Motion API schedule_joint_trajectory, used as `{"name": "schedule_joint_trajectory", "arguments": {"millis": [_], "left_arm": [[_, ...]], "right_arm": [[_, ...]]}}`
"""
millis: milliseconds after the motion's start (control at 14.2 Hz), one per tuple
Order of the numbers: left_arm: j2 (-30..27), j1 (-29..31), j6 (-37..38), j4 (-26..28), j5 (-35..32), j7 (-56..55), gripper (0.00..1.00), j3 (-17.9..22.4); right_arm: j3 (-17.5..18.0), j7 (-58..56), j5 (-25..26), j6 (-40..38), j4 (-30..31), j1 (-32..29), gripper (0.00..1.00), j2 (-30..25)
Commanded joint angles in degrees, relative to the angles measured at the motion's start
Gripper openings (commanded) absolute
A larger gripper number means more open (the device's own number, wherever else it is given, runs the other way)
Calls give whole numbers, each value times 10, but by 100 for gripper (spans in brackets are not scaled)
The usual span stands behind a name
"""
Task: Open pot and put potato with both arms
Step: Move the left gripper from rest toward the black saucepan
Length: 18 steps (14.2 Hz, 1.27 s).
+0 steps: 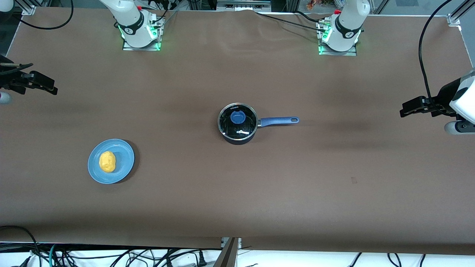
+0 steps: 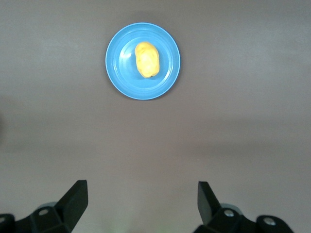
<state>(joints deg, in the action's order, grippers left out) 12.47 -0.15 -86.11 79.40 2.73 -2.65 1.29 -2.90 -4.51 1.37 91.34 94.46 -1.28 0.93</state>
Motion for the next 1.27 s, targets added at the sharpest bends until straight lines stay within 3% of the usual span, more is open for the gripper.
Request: {"name": "schedule_joint_trajectory", "arguments": {"millis": [0, 703, 914, 1195], "left_arm": [[-16, -4, 3, 13, -11, 11, 100, 2], [-14, -9, 4, 16, -4, 11, 100, 2], [-9, -42, 3, 16, -2, -9, 100, -1], [31, -121, -11, 11, 44, -164, 100, -6]], "right_arm": [[12, -1, 9, -2, 5, -1, 100, -10], [16, -1, 6, -27, 5, -2, 100, -10], [18, 2, 7, -27, 4, -2, 100, -11], [18, -3, 6, -27, 4, -2, 100, -10]]}}
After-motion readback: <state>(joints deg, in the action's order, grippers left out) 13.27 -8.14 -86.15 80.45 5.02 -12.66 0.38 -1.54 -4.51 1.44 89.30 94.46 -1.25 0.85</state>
